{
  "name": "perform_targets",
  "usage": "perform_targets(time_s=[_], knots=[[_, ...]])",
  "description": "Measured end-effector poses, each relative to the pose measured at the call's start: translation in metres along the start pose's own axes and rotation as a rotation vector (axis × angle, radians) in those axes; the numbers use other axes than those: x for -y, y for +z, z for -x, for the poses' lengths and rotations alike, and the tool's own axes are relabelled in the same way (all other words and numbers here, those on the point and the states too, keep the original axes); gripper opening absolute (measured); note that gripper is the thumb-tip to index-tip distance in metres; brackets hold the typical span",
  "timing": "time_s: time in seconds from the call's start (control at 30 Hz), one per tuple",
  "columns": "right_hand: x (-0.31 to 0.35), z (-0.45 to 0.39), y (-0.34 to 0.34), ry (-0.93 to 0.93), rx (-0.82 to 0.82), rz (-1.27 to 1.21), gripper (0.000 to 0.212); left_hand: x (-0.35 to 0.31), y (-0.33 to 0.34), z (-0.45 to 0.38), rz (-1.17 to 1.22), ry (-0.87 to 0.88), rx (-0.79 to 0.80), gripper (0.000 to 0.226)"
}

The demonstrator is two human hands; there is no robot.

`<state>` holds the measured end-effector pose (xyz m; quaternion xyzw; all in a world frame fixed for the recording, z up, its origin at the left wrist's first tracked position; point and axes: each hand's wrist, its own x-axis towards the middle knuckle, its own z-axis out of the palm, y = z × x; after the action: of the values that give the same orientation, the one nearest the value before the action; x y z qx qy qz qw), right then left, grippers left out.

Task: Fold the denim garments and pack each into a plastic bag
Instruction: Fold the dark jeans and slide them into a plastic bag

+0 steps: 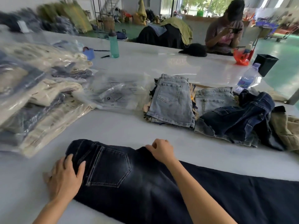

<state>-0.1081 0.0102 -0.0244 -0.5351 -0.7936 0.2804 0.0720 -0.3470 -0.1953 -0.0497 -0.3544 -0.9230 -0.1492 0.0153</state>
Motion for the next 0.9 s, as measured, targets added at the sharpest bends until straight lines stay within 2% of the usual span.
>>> perform_targets(time_s=[0.13,0.27,0.33,0.4,0.5,0.57,0.63,0.7,0.77,0.83,0.9], knots=[[0.004,-0.009,0.002,0.077,0.1,-0.095,0.049,0.009,-0.011,-0.036,0.1,-0.169,0.097,0.056],[0.006,-0.011,-0.001,0.137,0.187,-0.198,0.051,0.013,-0.006,-0.061,0.122,-0.167,0.163,0.067],[0.01,-0.01,0.0,0.131,0.176,-0.206,0.054,0.01,-0.003,-0.069,0.15,-0.148,0.228,0.071],[0.012,-0.01,0.005,0.146,0.1,-0.289,0.05,0.009,-0.002,-0.074,0.211,-0.134,0.248,0.068],[0.006,-0.011,0.007,0.374,-0.183,-0.846,0.033,0.02,-0.003,-0.069,0.264,-0.071,0.073,0.058],[0.003,-0.017,0.009,0.534,-0.313,-1.036,0.033,0.031,-0.003,-0.062,0.286,-0.042,-0.009,0.051],[0.006,-0.023,0.016,0.49,-0.335,-0.84,0.046,0.041,0.001,-0.058,0.314,-0.04,0.043,0.044],[0.014,-0.027,0.025,0.342,-0.31,-0.469,0.051,0.047,0.002,-0.062,0.356,-0.056,0.066,0.042],[0.021,-0.024,0.028,0.221,-0.287,-0.202,0.039,0.053,0.002,-0.071,0.333,-0.067,0.063,0.045],[0.022,-0.018,0.025,0.196,-0.277,0.064,0.028,0.058,0.0,-0.081,0.267,-0.057,0.079,0.049],[0.024,-0.006,0.031,0.108,-0.359,0.257,0.041,0.062,0.0,-0.09,0.236,-0.049,0.074,0.05]])
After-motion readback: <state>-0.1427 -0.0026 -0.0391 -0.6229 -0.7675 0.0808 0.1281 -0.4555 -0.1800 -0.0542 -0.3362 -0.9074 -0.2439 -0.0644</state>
